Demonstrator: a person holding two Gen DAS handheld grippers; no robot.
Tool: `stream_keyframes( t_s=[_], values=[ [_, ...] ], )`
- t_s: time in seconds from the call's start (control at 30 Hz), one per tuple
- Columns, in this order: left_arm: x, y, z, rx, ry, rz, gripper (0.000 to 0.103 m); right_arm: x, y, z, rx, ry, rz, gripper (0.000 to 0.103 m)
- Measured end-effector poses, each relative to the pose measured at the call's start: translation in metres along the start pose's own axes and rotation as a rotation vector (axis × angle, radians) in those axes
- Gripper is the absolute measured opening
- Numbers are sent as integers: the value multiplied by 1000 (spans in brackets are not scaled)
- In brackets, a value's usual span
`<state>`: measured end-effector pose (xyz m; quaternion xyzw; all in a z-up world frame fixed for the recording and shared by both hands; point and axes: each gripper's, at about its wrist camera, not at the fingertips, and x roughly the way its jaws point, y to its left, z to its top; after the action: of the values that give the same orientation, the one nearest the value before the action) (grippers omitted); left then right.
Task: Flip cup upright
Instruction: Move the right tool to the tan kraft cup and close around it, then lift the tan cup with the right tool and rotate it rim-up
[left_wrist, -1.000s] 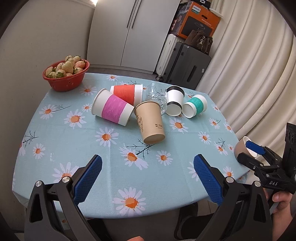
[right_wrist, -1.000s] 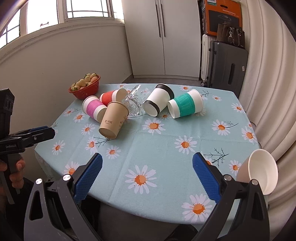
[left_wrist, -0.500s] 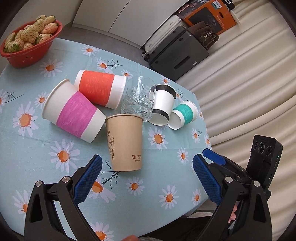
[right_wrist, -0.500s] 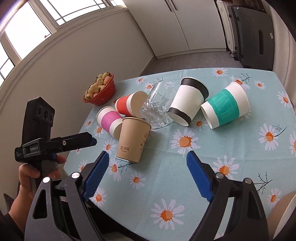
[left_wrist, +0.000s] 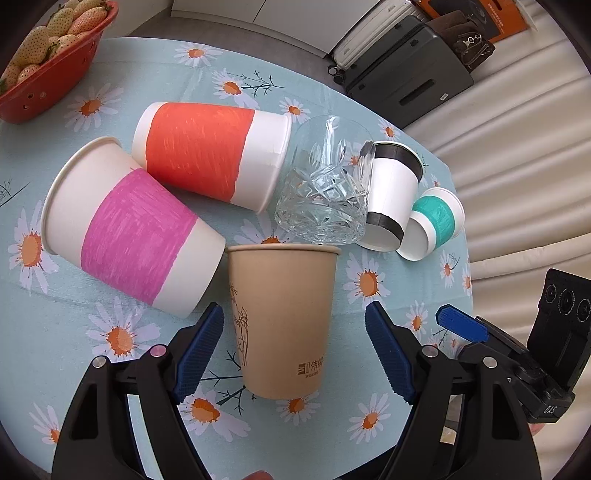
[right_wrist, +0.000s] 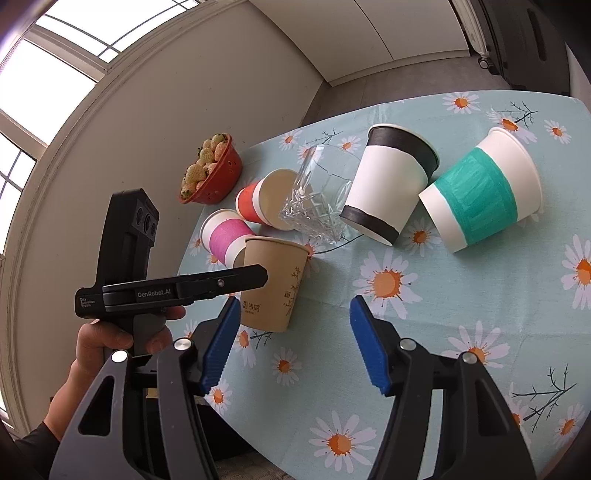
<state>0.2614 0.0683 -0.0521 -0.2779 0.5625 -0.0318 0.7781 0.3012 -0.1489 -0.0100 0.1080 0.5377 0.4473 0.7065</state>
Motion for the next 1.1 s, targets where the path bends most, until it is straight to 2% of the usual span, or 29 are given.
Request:
stream_keyframes(
  t_s=[0.13, 0.23, 0.47, 0.67, 0.87, 1.1],
  values=[
    [13, -1, 4, -9, 16, 42, 76, -1, 0, 0, 2, 1, 27, 62],
    [24, 0, 3, -24, 43, 62, 60, -3, -2, -4, 5, 2, 39, 62],
    [23, -3, 2, -41, 36, 63, 58, -7, -7, -8, 17, 3, 36, 62],
    [5, -10, -8, -37, 31, 25, 58, -11, -1, -12, 14, 14, 38, 62],
    [-5, -10, -34, -76, 58, -52, 58, -20, 10, -23, 15, 14, 55, 62],
    [-4, -14, -70, -73, 74, -59, 58, -20, 16, -43, 22, 49, 47, 62]
  ],
)
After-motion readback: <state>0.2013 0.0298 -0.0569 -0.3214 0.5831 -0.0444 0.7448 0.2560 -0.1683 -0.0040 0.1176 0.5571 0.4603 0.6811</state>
